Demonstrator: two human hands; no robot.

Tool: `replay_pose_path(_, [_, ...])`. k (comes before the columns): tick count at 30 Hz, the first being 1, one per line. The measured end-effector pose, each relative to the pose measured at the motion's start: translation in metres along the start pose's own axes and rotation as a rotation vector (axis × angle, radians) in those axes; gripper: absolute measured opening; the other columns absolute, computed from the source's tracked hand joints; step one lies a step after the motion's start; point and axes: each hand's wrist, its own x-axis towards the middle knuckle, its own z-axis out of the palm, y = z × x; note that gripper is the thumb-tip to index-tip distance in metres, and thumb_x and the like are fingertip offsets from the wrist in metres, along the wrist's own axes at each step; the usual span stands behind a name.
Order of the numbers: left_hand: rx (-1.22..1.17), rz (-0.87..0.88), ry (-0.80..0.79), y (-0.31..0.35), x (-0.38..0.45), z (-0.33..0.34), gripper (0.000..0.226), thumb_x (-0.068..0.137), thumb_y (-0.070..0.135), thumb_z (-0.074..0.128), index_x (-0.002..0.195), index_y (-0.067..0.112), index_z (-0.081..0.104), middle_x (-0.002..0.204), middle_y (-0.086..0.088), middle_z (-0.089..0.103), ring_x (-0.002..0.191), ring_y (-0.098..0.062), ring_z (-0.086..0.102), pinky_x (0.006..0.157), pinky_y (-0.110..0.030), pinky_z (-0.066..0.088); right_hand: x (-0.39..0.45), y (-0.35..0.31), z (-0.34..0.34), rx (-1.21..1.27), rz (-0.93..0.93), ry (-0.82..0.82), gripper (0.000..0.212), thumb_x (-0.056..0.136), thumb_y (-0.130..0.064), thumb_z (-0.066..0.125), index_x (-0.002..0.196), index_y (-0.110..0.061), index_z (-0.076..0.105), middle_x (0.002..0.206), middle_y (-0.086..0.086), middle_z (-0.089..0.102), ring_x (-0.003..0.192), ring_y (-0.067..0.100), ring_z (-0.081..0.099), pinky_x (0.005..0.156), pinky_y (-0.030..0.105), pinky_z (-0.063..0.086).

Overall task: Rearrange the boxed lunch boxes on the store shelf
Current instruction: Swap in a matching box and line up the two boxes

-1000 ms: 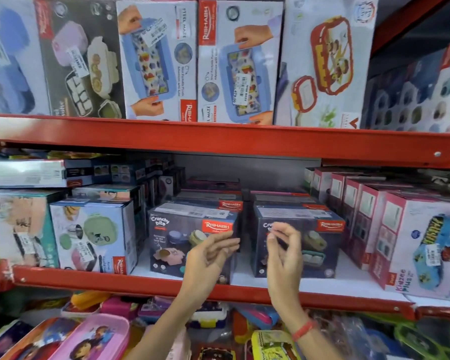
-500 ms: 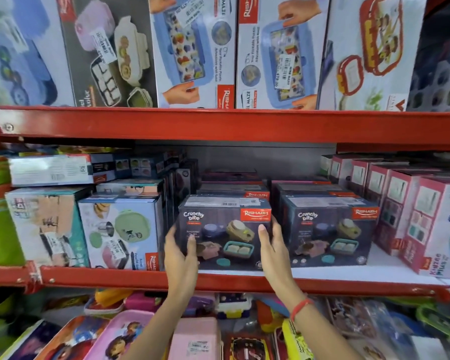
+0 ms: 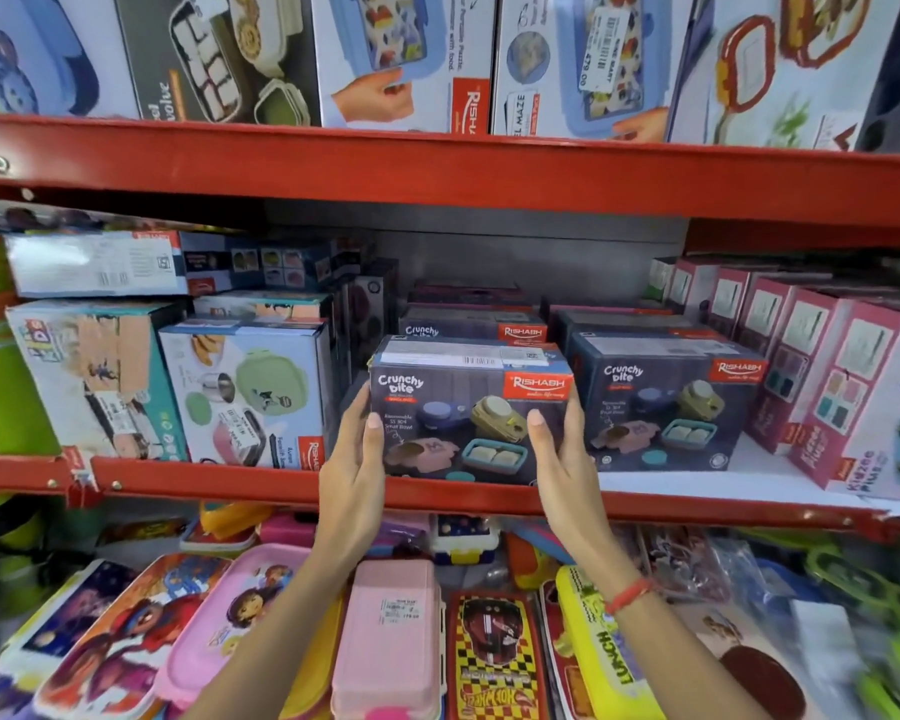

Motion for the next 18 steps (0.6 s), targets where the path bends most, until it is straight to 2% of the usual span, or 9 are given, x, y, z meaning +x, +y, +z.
replay_pose_path(4, [0.063, 0.012, 0.003, 0.001, -0.005, 0.001, 0.045, 0.099, 0.041, 0.03, 0.144, 0.037, 0.035, 0.126, 0.032, 0.043, 0.102, 0.027, 0.042, 0.081, 0.004, 0.029, 0.001, 0.009, -0.004, -0.102, -0.03, -0.05, 0.068, 0.092, -0.057, 0.034, 0.148, -0.045, -0.003, 0.159, -0.011, 0.021, 0.144, 0.014, 0.025, 0.116, 0.036, 0.022])
replay_pose_path(5, [0.08, 0.012, 0.0, 0.001, -0.005, 0.001, 0.045, 0.099, 0.04, 0.03, 0.144, 0.034, 0.036, 0.126, 0.029, 0.044, 0.098, 0.028, 0.042, 0.078, 0.006, 0.03, 0.002, 0.01, -0.005, -0.108, -0.042, -0.062, 0.068, 0.092, -0.059, 0.034, 0.147, -0.046, -0.004, 0.159, -0.012, 0.022, 0.144, 0.014, 0.025, 0.117, 0.039, 0.023])
replay_pose_path(7, [0.114, 0.011, 0.016, 0.001, -0.004, 0.004, 0.046, 0.1, 0.04, 0.03, 0.143, 0.026, 0.039, 0.131, 0.014, 0.051, 0.106, 0.01, 0.05, 0.085, -0.004, 0.035, 0.004, 0.012, -0.008, -0.103, -0.049, -0.09, 0.07, 0.09, -0.062, 0.035, 0.146, -0.048, -0.003, 0.159, -0.011, 0.022, 0.144, 0.015, 0.025, 0.117, 0.044, 0.024])
replay_pose_path(9, [0.15, 0.013, 0.103, 0.003, -0.003, 0.006, 0.048, 0.099, 0.041, 0.033, 0.141, 0.021, 0.041, 0.138, 0.001, 0.053, 0.121, -0.011, 0.051, 0.101, -0.027, 0.04, 0.007, 0.014, -0.016, -0.084, -0.043, -0.088, 0.07, 0.089, -0.062, 0.038, 0.147, -0.045, 0.003, 0.159, -0.011, 0.023, 0.145, 0.013, 0.024, 0.117, 0.045, 0.025])
replay_pose_path(11, [0.145, 0.061, 0.24, 0.007, -0.004, 0.011, 0.042, 0.099, 0.037, 0.037, 0.136, 0.02, 0.045, 0.136, -0.001, 0.055, 0.125, -0.019, 0.052, 0.106, -0.041, 0.041, 0.008, 0.016, -0.032, -0.075, -0.073, -0.034, 0.06, 0.091, -0.056, 0.042, 0.146, -0.04, 0.023, 0.154, -0.009, 0.033, 0.14, 0.012, 0.032, 0.113, 0.038, 0.032])
replay_pose_path(13, [0.083, 0.178, 0.348, 0.019, -0.01, 0.024, 0.03, 0.099, 0.024, 0.04, 0.127, 0.021, 0.051, 0.128, 0.001, 0.058, 0.118, -0.016, 0.055, 0.101, -0.038, 0.045, 0.009, 0.018, -0.055, -0.05, -0.145, 0.025, 0.037, 0.094, -0.042, 0.046, 0.131, -0.034, 0.049, 0.136, -0.009, 0.051, 0.125, 0.007, 0.049, 0.099, 0.022, 0.045])
replay_pose_path(14, [0.055, 0.238, 0.362, 0.027, -0.015, 0.034, 0.028, 0.098, 0.018, 0.041, 0.122, 0.021, 0.054, 0.124, 0.001, 0.059, 0.114, -0.015, 0.057, 0.097, -0.036, 0.048, 0.01, 0.02, -0.067, -0.033, -0.172, 0.049, 0.028, 0.095, -0.035, 0.047, 0.121, -0.033, 0.056, 0.126, -0.009, 0.057, 0.115, 0.004, 0.055, 0.092, 0.02, 0.048])
replay_pose_path(16, [0.01, 0.329, 0.324, 0.042, -0.024, 0.06, 0.025, 0.097, 0.011, 0.042, 0.113, 0.019, 0.058, 0.115, 0.001, 0.063, 0.105, -0.013, 0.06, 0.089, -0.036, 0.052, 0.012, 0.025, -0.091, 0.018, -0.19, 0.106, 0.02, 0.096, -0.029, 0.048, 0.11, -0.03, 0.063, 0.114, -0.007, 0.063, 0.104, 0.005, 0.061, 0.086, 0.024, 0.052])
replay_pose_path(18, [-0.028, 0.356, 0.235, 0.052, -0.032, 0.091, 0.023, 0.096, 0.01, 0.043, 0.107, 0.018, 0.061, 0.106, 0.0, 0.066, 0.1, -0.012, 0.063, 0.086, -0.036, 0.053, 0.016, 0.032, -0.115, 0.062, -0.194, 0.184, 0.019, 0.096, -0.028, 0.049, 0.105, -0.029, 0.065, 0.112, -0.008, 0.065, 0.102, 0.004, 0.062, 0.085, 0.025, 0.05])
